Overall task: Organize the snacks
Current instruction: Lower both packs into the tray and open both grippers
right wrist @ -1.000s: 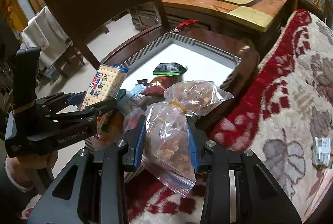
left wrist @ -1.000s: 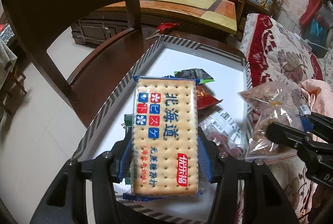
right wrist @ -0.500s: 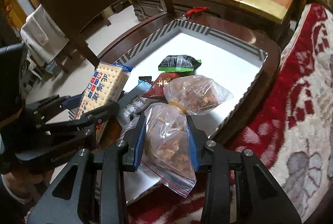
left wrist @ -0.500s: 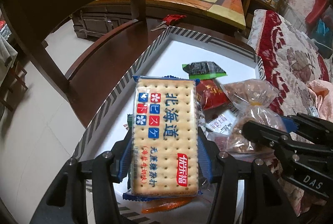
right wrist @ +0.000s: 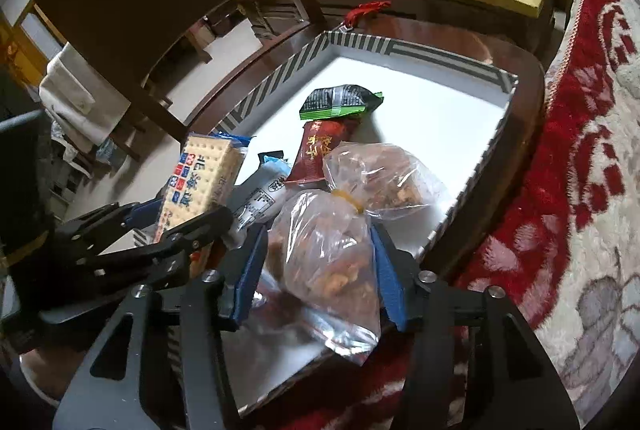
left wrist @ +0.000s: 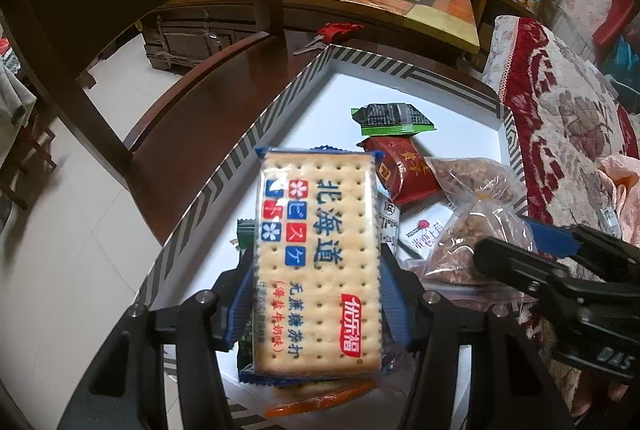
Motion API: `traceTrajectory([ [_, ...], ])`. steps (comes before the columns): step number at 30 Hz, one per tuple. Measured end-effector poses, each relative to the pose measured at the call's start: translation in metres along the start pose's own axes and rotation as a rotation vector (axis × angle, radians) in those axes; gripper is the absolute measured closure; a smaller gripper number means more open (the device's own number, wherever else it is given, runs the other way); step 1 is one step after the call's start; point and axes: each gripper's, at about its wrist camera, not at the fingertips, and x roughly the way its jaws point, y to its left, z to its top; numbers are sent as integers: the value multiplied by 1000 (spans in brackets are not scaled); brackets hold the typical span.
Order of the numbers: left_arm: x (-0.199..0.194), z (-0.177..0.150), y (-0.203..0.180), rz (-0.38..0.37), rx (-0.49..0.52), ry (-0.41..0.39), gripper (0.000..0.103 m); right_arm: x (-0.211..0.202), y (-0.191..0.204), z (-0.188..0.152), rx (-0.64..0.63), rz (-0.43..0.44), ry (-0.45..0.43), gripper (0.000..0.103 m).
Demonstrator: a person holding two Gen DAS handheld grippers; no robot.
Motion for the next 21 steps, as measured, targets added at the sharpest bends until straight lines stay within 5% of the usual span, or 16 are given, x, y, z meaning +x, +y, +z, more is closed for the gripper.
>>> traceTrajectory([
  [12,-27,0,-4,-8,-13,-50,16,-47,1,-16,-19,-30,-57,48],
  [21,-45,-2,-33,-46,35,-77,15,-73,-13,-31,1,-58,-86,48],
])
